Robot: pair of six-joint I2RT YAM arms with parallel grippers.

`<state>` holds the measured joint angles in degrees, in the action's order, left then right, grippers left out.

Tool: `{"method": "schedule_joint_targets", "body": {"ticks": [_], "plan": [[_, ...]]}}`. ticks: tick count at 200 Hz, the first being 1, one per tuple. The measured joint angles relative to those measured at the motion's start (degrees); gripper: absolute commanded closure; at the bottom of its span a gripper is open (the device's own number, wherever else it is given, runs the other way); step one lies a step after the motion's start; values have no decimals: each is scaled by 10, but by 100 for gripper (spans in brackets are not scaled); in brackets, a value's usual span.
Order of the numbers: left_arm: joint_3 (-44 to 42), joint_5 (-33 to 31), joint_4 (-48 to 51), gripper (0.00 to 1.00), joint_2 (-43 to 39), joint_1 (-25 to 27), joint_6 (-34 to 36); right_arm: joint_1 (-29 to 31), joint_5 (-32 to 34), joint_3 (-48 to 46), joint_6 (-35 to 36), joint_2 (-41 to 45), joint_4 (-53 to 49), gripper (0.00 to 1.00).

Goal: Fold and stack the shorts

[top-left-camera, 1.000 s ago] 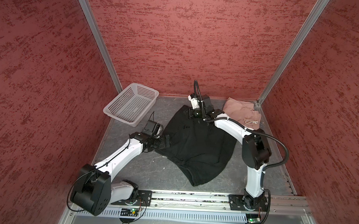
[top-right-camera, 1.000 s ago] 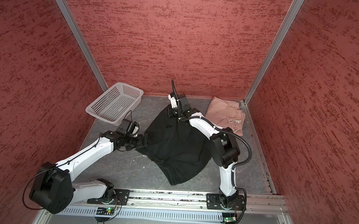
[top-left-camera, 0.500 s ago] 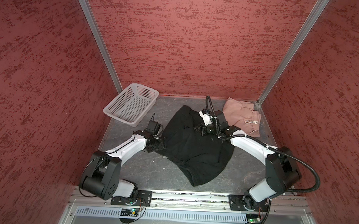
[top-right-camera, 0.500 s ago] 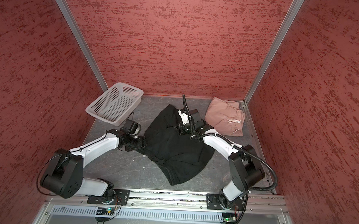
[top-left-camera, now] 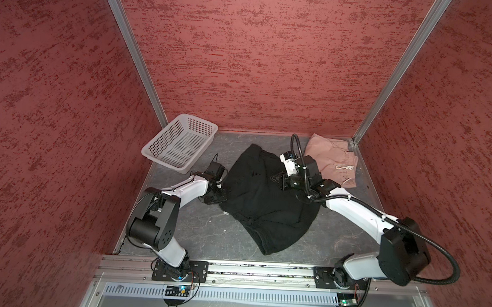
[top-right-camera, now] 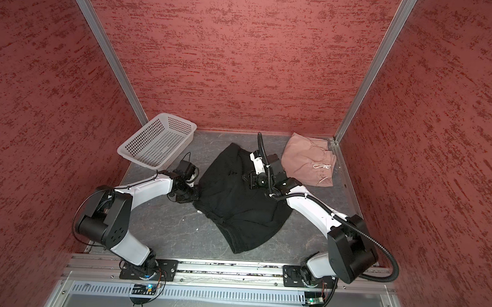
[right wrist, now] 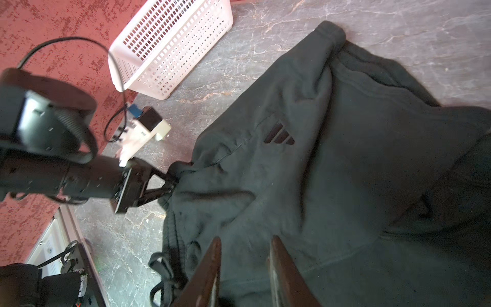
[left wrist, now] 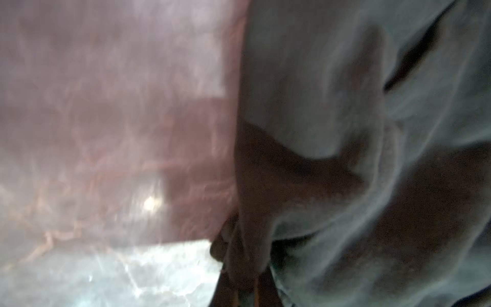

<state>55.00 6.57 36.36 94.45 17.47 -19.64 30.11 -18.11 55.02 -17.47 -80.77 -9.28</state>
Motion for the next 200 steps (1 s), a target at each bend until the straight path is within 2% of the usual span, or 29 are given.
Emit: {"method": "schedule_joint_targets", "body": {"ticks": [25,67,81,85,91,94,107,122,143,168,185,200], "plan": [[109,-50,31,100,73,-19,45,0,6,-7,-3,17,-5,67],[340,-148,67,100,214,-59,132,0,45,-47,-23,23,-43,66],[401,-173,66,66,254,-66,158,0,60,-70,-33,24,-64,65],[414,-179,66,47,262,-66,166,0,64,-76,-34,25,-71,65],[435,-187,68,7,275,-68,172,0,71,-88,-38,27,-81,64],[443,-191,70,0,280,-68,177,0,74,-93,-40,28,-86,63],[476,-195,78,1,295,-68,186,0,87,-111,-49,34,-109,59],[491,-194,85,1,292,-65,190,0,103,-123,-57,46,-129,48],[468,-177,93,1,243,-57,188,-4,128,-125,-67,71,-140,40],[349,-116,85,1,94,-52,163,-55,143,-113,-70,75,-139,39],[229,-67,58,1,-32,-46,131,-103,156,-107,-65,57,-133,38],[131,-21,36,0,-111,-41,100,-138,168,-94,-56,26,-130,36]]}}
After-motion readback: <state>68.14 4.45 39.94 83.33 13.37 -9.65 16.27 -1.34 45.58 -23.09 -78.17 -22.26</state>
